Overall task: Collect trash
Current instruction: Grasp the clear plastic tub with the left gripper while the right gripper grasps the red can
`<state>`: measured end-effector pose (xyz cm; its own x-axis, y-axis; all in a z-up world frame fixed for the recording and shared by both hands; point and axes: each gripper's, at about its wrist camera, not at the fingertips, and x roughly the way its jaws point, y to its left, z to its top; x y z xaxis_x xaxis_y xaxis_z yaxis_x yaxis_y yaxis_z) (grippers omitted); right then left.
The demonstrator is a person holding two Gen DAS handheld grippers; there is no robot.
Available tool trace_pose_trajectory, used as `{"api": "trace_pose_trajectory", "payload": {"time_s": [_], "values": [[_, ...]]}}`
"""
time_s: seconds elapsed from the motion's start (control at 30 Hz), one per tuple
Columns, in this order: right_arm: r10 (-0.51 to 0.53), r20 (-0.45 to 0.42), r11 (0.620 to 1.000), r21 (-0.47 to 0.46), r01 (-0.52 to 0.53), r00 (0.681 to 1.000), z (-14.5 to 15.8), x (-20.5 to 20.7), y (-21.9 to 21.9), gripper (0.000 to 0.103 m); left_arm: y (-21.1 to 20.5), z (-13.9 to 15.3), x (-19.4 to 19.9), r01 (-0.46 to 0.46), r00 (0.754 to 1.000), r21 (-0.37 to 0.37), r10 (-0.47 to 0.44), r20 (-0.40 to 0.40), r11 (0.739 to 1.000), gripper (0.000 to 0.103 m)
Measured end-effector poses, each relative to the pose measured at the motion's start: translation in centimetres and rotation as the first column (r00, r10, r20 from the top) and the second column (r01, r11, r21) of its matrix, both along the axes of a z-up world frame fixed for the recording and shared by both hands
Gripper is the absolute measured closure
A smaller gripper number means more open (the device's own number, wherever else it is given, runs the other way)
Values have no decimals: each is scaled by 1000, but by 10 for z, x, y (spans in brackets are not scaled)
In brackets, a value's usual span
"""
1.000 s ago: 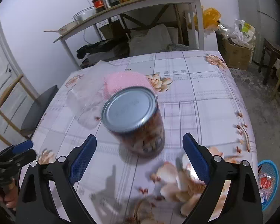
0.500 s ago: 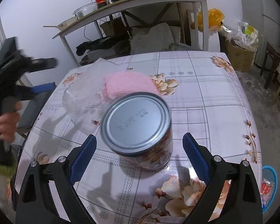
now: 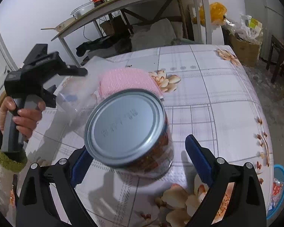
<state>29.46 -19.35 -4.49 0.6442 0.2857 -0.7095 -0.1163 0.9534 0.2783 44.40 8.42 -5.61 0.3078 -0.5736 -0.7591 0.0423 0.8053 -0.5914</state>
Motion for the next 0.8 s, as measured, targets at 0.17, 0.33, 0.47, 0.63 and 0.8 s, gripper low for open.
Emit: {"api": "trace_pose_trajectory", "payload": {"time_s": [0.17,0.33,0.47,0.63,0.8], "values": [[-10,17,1000,-5,10,1000,4,1,0,31,-5,-5,-3,5,1000,2,-5,-8,1000,10],[-30,8,1000,-6,30,1000,7,-6,-3,32,-7,-1,-16,1,1000,21,-1,5,1000,18],[-42,-7,999,-10,42,999,13,-23,-7,32,-5,9,-38,0,1000,67,-1,28,998,19],[-28,-16,999,-28,28,999,26,-57,-11,32,-1,21,-86,21,998,82,-25,49,996,20],[-20,-28,1000,-5,20,999,33,-97,-19,32,-1,31,-151,66,995,103,-73,74,993,20]]}}
